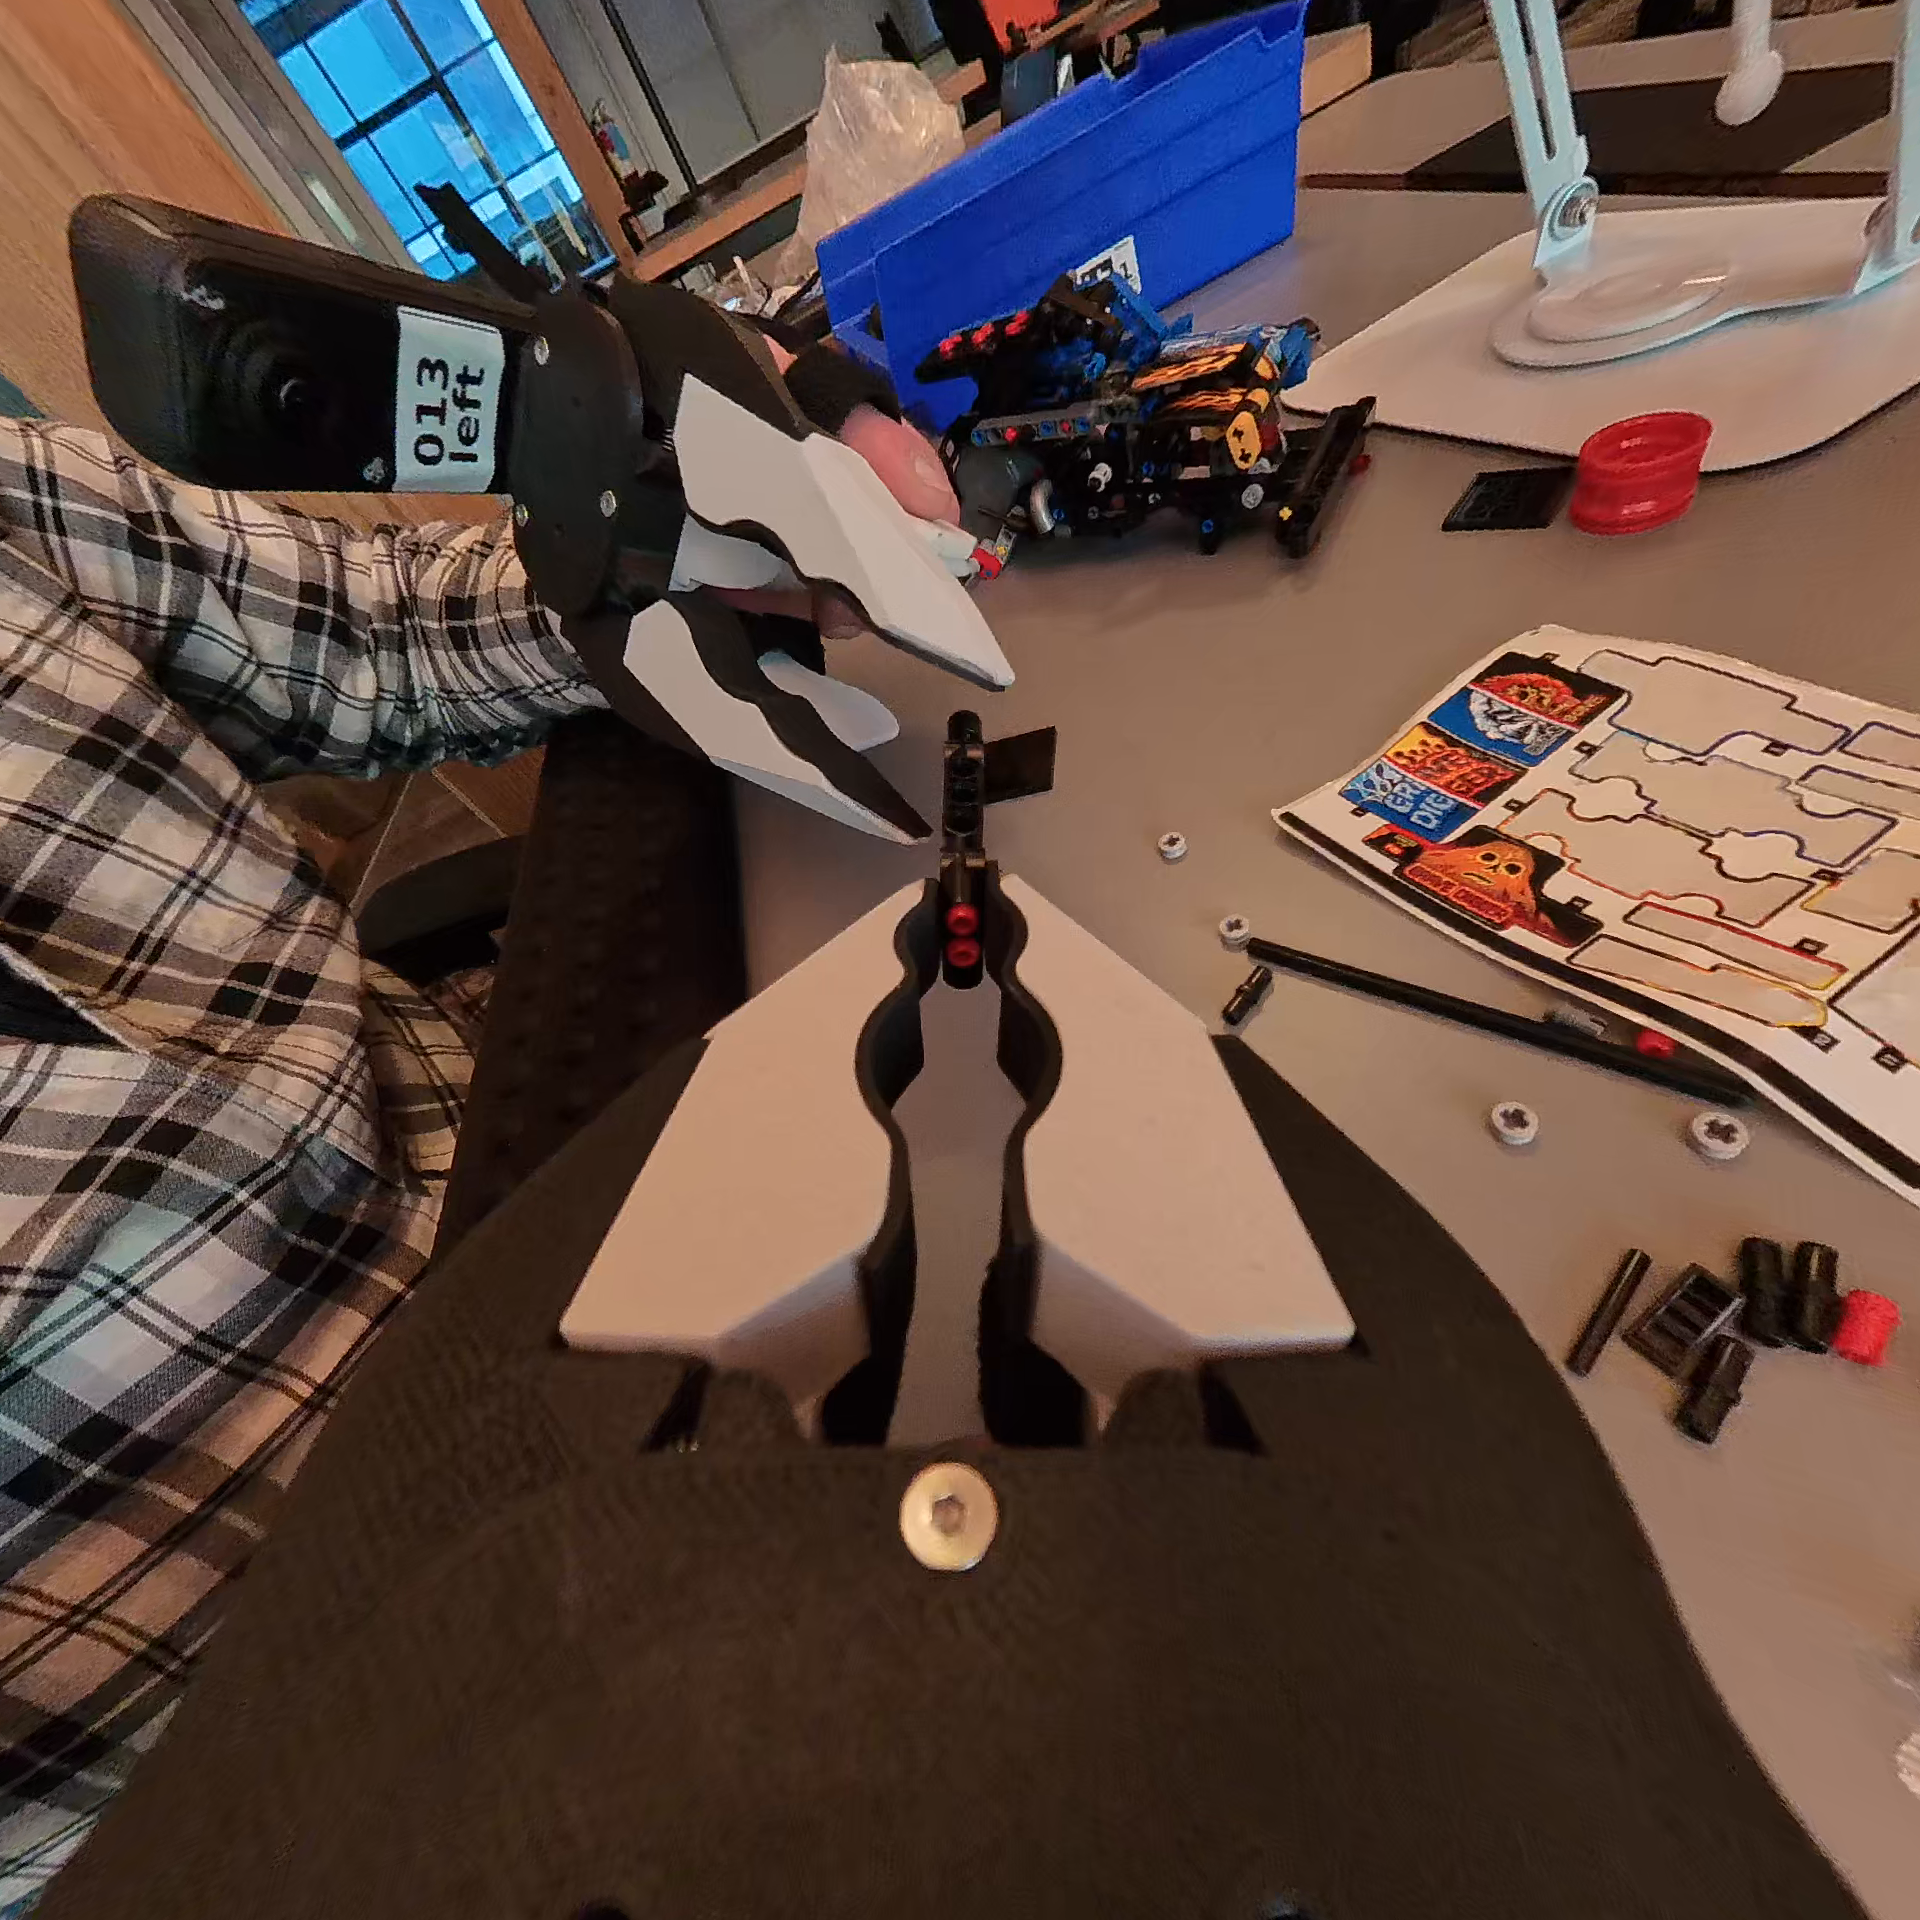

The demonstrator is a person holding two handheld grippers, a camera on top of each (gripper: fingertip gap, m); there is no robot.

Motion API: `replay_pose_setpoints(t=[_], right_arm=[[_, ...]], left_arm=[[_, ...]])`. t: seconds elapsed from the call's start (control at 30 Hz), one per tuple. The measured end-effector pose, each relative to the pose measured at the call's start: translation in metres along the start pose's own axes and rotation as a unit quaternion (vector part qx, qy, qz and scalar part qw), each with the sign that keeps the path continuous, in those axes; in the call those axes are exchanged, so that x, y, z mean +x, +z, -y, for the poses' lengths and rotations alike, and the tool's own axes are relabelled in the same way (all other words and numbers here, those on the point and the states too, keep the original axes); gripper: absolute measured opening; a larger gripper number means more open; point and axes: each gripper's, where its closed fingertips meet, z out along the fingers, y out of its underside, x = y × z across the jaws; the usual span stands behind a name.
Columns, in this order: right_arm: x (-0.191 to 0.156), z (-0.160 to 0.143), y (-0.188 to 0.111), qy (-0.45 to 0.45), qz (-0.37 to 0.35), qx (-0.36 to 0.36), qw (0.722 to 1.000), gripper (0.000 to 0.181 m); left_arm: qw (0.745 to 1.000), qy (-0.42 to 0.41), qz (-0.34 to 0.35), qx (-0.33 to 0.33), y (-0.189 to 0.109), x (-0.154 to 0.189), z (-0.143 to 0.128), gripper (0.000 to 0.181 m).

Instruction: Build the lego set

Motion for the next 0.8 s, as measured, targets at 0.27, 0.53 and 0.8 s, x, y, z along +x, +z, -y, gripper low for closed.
replay_pose_setpoints(t=[0.27, 0.53, 0.8], right_arm=[[-0.001, 0.003, -0.003, -0.007, 0.008, 0.011, 1.0, 0.005], [0.0, 0.004, -0.005, -0.006, 0.014, 0.02, 1.0, 0.005], [-0.001, 0.007, -0.007, -0.007, 0.021, 0.028, 0.999, 0.005]], left_arm=[[1.0, -0.025, -0.012, -0.008, 0.006, 0.002, -0.006, 0.038], [0.999, -0.048, -0.012, -0.004, 0.007, -0.002, -0.008, 0.039], [0.997, -0.073, -0.034, -0.013, 0.011, -0.001, -0.016, 0.048]])
